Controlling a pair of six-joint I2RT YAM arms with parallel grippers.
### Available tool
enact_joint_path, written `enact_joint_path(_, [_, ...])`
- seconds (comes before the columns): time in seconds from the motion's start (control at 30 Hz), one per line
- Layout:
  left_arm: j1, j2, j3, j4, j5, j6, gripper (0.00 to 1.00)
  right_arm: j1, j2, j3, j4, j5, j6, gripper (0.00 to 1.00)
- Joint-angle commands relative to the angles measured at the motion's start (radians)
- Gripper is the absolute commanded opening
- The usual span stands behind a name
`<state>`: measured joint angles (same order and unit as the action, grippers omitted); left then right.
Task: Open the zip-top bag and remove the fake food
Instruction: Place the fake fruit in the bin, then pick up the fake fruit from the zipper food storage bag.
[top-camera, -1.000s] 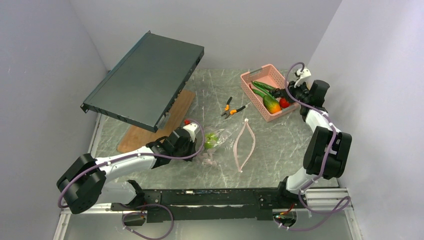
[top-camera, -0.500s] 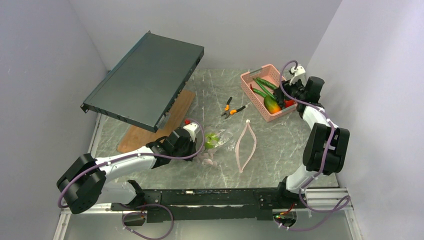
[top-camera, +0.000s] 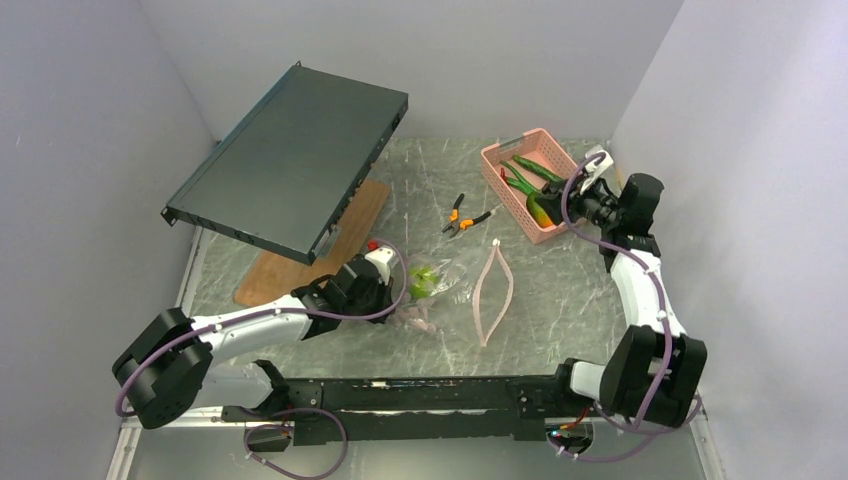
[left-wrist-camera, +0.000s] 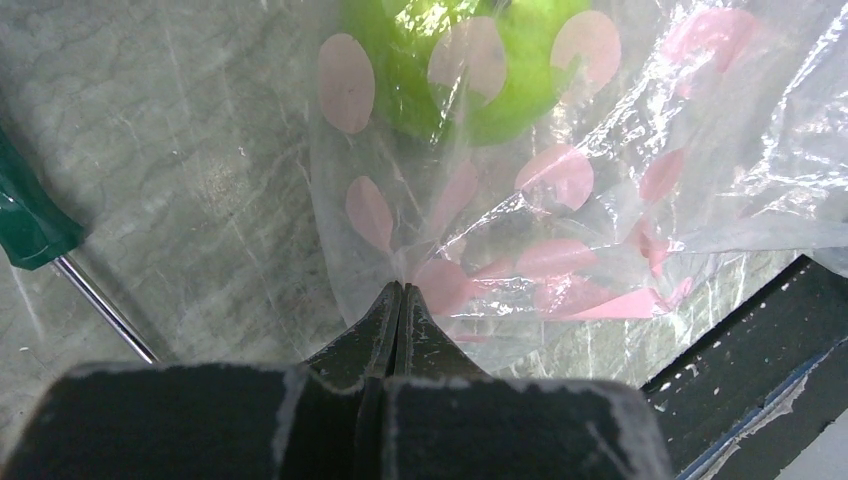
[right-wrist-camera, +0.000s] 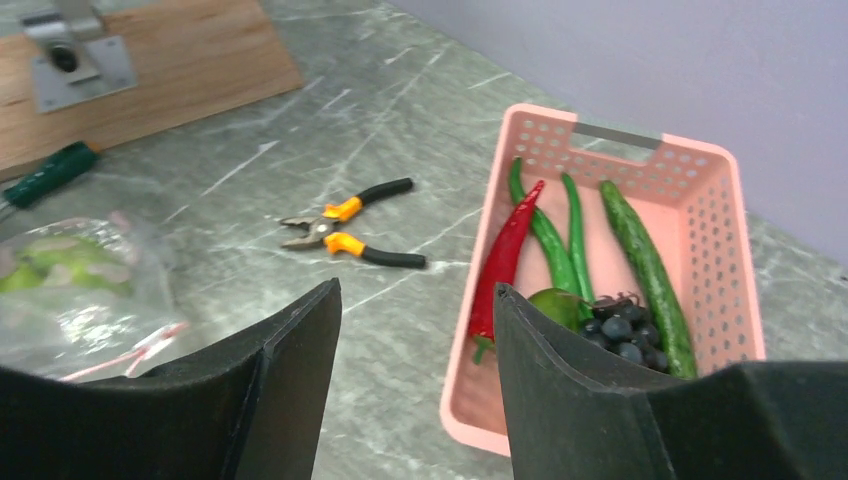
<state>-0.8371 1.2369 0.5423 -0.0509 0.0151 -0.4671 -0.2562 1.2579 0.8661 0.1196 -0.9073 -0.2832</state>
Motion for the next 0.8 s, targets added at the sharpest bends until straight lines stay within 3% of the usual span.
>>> enact_joint_path(0.0, [0.003,-0.033,-0.020,0.043,0.020,-0.021,0.00,-0.002,-0.087,-0.050,-0.069,-0.144,-0.011,0.59])
enact_joint_path(0.27, [0.003,-0.047,-0.035,0.075,0.021,-0.030,0.00,0.003,-0.204,-0.120,-0.192,-0.273,-0.056,0.58])
enact_joint_path(0.43, [0.004,-0.045,-0.038,0.088,0.029,-0.034,0.00,0.037,-0.249,-0.120,-0.448,-0.375,-0.315,0.57])
enact_joint_path(0.77, [0.003,-0.035,-0.044,0.120,0.049,-0.049,0.00,0.182,-0.269,-0.158,-0.598,-0.287,-0.486,0.50])
